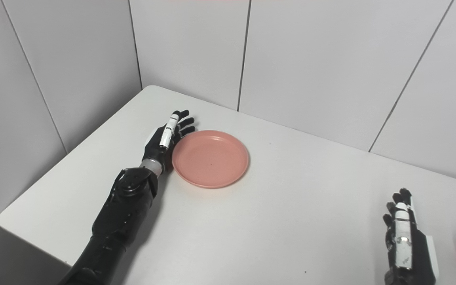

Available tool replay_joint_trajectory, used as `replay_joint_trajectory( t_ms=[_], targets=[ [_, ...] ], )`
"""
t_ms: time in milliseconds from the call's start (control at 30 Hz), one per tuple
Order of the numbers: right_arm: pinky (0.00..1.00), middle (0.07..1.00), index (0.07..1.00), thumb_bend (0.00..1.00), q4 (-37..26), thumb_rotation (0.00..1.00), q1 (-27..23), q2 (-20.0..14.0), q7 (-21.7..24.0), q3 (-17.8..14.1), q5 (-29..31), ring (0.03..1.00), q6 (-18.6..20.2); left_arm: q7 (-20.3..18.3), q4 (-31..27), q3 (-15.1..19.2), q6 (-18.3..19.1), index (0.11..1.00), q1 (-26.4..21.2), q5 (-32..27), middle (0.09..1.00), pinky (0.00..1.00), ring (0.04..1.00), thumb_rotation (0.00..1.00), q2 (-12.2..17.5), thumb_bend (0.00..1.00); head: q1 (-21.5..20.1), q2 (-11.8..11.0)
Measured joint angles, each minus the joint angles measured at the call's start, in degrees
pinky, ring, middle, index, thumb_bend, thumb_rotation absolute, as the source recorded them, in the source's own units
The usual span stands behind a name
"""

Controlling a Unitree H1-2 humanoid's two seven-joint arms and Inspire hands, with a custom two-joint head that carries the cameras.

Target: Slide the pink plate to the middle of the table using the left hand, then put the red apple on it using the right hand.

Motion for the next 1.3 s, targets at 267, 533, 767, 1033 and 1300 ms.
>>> replay_joint_trajectory(
  t_ms=[267, 533, 767, 1033, 1300],
  targets=[
    [1.0, 0.981, 0.988, 0.15, 0.22, 1.0, 0.0, -0.01, 0.01, 0.17, -0.35, 0.983, -0.04, -0.37, 0.65, -3.2, -0.85, 0.846, -0.22, 2.57, 0.863, 0.82, 0.849, 1.0, -0.28, 0.38, -0.62, 0.7],
    [1.0, 0.978, 0.984, 0.15, 0.33, 1.0, 0.0, 0.26, 0.0, 0.17, -0.32, 0.983, -0.04, -1.38, -0.45, -5.27, -0.08, 0.856, -0.14, 3.15, 0.877, 0.83, 0.862, 1.0, -1.42, 0.37, -1.41, 1.32],
    [1.0, 0.972, 0.976, 0.17, 0.33, 1.0, 0.0, 0.27, 0.02, 0.2, -0.4, 0.975, -0.04, -1.62, -2.48, -6.24, 2.0, 0.865, 0.12, 3.35, 0.88, 0.85, 0.867, 1.0, -4.0, 0.37, -2.2, 2.02],
    [1.0, 0.974, 0.974, 0.17, 0.32, 1.0, 0.0, 0.39, -0.03, 0.29, -0.76, 0.976, -0.04, -1.66, -4.19, -7.93, 3.55, 0.859, 0.34, 3.86, 0.874, 0.84, 0.861, 1.0, -5.33, 0.37, -3.87, 2.9],
    [1.0, 0.976, 0.98, 0.18, 0.3, 1.0, 0.0, 1.07, -0.25, 0.7, -1.63, 0.975, -0.04, -2.34, -5.82, -9.58, 4.86, 0.862, 0.86, 4.06, 0.885, 0.85, 0.873, 1.0, -6.54, 0.37, -5.98, 3.78]
  ],
)
